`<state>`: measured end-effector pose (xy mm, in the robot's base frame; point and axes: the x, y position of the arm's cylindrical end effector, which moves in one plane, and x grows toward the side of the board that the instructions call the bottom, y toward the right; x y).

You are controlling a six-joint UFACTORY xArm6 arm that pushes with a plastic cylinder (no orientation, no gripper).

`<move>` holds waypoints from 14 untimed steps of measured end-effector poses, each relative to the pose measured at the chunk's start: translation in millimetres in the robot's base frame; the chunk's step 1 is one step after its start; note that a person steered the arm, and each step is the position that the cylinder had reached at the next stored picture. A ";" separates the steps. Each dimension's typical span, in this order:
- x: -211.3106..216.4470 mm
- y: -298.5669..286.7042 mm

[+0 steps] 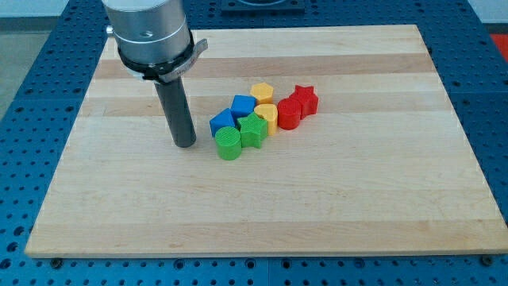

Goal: Place blue triangle towards left top corner of the board

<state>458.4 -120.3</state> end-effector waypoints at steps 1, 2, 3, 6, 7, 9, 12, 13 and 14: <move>0.0 0.0; 0.0 -1.4; 2.9 -1.7; 6.4 52.4; -1.6 53.7; -49.0 53.8; -115.7 60.7; -137.1 60.7; -156.8 62.5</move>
<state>301.6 -57.8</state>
